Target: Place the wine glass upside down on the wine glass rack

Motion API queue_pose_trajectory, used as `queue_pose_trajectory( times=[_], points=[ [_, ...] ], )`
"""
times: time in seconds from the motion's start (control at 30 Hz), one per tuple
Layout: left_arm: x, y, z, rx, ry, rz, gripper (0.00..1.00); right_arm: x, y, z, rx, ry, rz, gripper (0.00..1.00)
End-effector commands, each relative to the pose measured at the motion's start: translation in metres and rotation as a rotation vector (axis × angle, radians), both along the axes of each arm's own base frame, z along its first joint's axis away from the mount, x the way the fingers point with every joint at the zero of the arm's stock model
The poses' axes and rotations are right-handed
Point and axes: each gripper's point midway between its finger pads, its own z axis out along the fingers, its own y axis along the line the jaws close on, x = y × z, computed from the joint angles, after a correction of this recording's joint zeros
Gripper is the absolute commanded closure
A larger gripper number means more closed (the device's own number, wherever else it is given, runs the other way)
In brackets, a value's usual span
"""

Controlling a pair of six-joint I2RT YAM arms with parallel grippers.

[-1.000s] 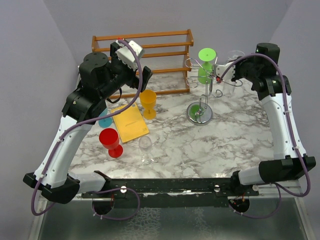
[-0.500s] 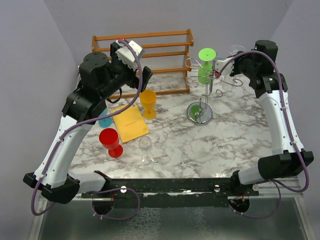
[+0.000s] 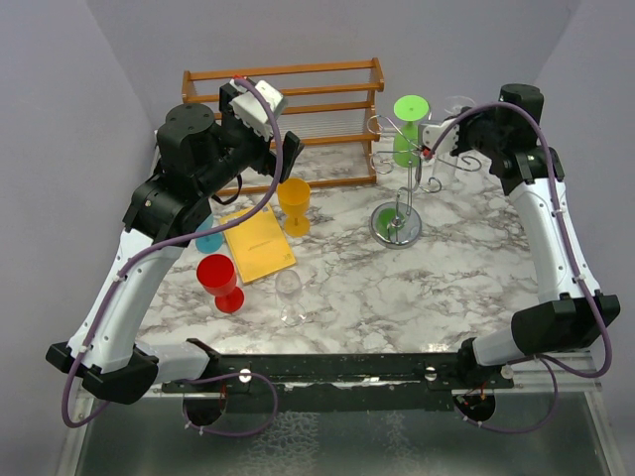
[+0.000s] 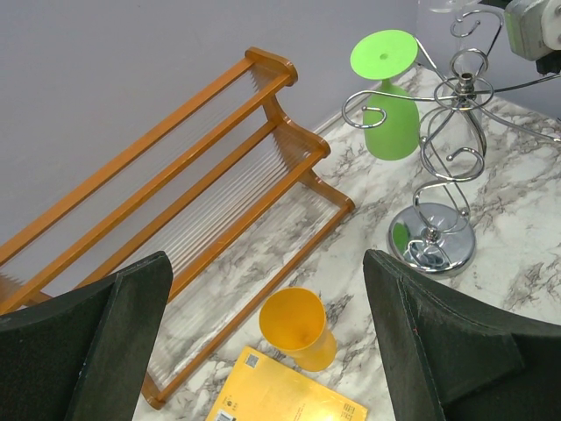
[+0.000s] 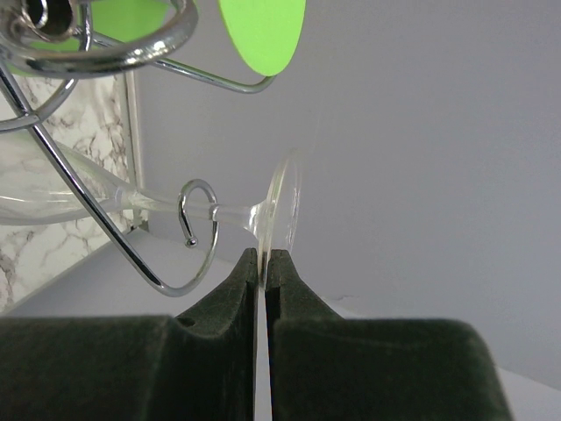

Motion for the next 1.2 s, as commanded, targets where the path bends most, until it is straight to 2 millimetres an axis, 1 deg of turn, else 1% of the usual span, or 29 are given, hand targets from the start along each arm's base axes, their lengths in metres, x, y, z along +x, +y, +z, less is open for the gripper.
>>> queue_pose_trajectory(
  times=[0.0, 0.13, 0.43, 0.7, 1.17],
  points=[
    [0.000, -0.003, 0.006, -0.012, -0.024, -0.020, 0.06, -0.003, 0.013, 0.006, 0.038, -0.012, 0.057, 0.98],
    [0.000, -0.002, 0.006, -0.011, -0.027, -0.018, 0.06, -0.007, 0.014, 0.003, 0.042, 0.002, 0.059, 0.98],
    [-0.002, -0.001, 0.005, -0.007, -0.028, -0.021, 0.06, -0.019, 0.018, -0.011, 0.062, 0.052, 0.080, 0.95],
    [-0.004, 0.000, 0.005, -0.008, -0.030, -0.022, 0.06, -0.028, 0.022, -0.011, 0.088, 0.067, 0.100, 0.92],
    [-0.005, 0.002, 0.004, -0.001, -0.036, -0.018, 0.06, -0.039, 0.025, -0.015, 0.097, 0.092, 0.119, 0.80]
  ],
)
